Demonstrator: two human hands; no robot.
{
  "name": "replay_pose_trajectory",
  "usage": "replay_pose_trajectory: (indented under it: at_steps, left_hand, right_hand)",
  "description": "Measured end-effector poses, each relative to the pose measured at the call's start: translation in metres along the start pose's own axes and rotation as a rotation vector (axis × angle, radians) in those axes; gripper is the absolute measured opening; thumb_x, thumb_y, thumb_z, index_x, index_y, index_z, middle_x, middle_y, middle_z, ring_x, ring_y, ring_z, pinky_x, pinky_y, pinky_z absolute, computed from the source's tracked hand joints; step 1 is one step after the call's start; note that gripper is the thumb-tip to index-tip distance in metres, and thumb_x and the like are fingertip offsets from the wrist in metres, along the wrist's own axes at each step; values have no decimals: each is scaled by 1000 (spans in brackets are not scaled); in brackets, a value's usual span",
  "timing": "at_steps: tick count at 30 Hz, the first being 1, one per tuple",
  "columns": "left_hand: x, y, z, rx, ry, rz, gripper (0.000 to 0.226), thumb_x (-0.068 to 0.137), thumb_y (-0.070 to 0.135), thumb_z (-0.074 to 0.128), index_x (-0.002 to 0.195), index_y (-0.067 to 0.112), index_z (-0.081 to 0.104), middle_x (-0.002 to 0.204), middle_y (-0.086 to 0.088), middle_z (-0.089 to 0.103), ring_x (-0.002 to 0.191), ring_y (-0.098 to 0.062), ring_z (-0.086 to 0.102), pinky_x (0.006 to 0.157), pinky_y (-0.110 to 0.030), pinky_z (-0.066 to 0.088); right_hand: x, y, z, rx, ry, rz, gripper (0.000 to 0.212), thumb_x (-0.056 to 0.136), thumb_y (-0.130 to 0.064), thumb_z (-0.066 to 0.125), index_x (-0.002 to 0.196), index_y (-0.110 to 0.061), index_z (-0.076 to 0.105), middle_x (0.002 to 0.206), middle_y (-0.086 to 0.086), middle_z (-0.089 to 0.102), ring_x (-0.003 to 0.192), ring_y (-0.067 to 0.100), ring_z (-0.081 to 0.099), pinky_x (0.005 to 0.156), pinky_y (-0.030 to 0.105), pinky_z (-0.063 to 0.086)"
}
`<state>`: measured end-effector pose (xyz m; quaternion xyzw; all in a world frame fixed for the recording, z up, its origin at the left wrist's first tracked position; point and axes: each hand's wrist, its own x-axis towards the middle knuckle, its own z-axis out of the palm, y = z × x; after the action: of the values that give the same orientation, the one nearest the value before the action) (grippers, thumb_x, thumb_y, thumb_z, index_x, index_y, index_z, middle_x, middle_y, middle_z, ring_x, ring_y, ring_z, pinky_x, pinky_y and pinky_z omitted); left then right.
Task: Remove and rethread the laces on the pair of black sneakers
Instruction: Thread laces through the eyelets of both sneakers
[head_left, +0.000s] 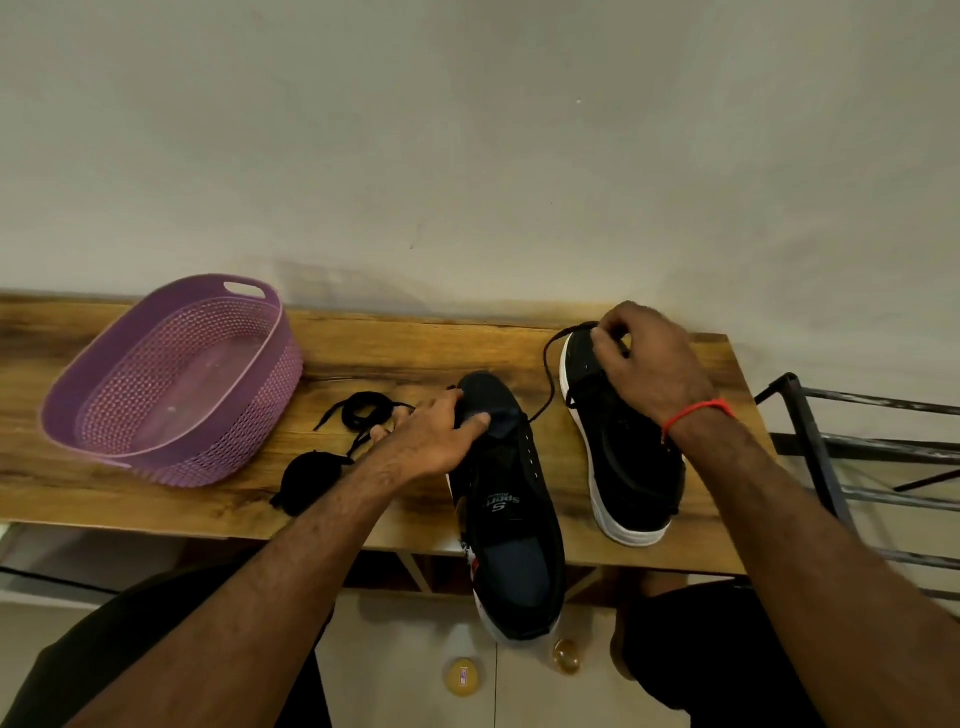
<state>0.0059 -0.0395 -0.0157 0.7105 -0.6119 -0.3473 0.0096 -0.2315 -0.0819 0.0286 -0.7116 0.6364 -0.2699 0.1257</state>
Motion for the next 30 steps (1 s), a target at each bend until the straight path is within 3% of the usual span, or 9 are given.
replay_pose_trajectory:
  at_steps: [5, 8, 11, 17, 20, 23, 26, 28, 30]
  left_hand:
    - [8, -21, -9, -35, -16, 28, 43, 102, 38, 45, 145, 40, 43, 128, 7, 65, 125, -26, 55, 110, -61, 33]
    - [4, -20, -10, 25, 31, 32, 30, 99, 41, 58, 128, 35, 54, 102, 16, 67, 108, -17, 61, 107, -53, 35]
    - [1, -18, -11, 78, 116, 42, 8, 97, 41, 62, 95, 37, 56, 97, 17, 62, 103, -13, 53, 102, -49, 27]
    - [1, -17, -20, -40, 2, 117, 10, 89, 43, 70, 85, 34, 67, 92, 13, 68, 88, -15, 68, 90, -45, 54]
    - [-3, -15, -27, -108, -56, 131, 25, 95, 46, 64, 81, 26, 66, 91, 5, 69, 84, -15, 66, 86, -38, 54]
    - [-14, -12, -42, -287, -68, 119, 39, 101, 48, 54, 92, 15, 73, 100, -4, 73, 90, -15, 66, 79, -29, 47]
    - [-24, -8, -62, -460, 24, 108, 47, 100, 54, 51, 92, 14, 76, 106, -2, 73, 102, -17, 65, 93, -35, 47]
    - [-32, -4, -75, -542, 122, 123, 45, 98, 56, 53, 82, 21, 75, 105, 1, 74, 107, -17, 63, 93, -36, 45]
    - [-42, 4, -87, -619, 151, 147, 42, 98, 54, 54, 79, 23, 75, 102, 2, 76, 106, -16, 65, 90, -33, 44]
  right_hand:
    - [-4, -5, 5, -30, -189, -85, 22, 98, -28, 57, 119, -19, 59, 114, 3, 59, 109, 20, 54, 94, 31, 47]
    - [-10, -9, 9, -163, -303, -139, 49, 96, -33, 60, 142, -32, 43, 143, 5, 43, 131, 29, 37, 111, 42, 34]
    - [-17, -15, 20, -315, -356, -228, 62, 95, -40, 60, 148, -44, 30, 151, 2, 28, 130, 31, 31, 113, 46, 30]
    - [-27, -23, 36, -458, -517, -276, 30, 98, -45, 50, 125, -33, 60, 143, -2, 40, 124, 27, 32, 107, 44, 31]
    - [-23, -23, 30, -446, -536, -257, 25, 96, -45, 49, 103, -28, 66, 125, -5, 51, 116, 25, 36, 100, 43, 32]
    - [-16, -25, 18, -192, -513, -83, 30, 92, -42, 53, 75, -21, 65, 96, -3, 63, 100, 19, 46, 95, 44, 30]
    - [-10, -34, -1, 193, -471, 97, 40, 95, -38, 59, 63, -17, 53, 64, -3, 51, 64, 12, 47, 71, 32, 39]
    - [-9, -41, -13, 372, -412, 192, 39, 94, -41, 63, 65, -14, 62, 67, -2, 55, 65, 10, 53, 66, 27, 42]
    - [-8, -47, -22, 543, -367, 251, 38, 91, -43, 66, 68, -13, 70, 83, -3, 71, 87, 11, 64, 80, 31, 48]
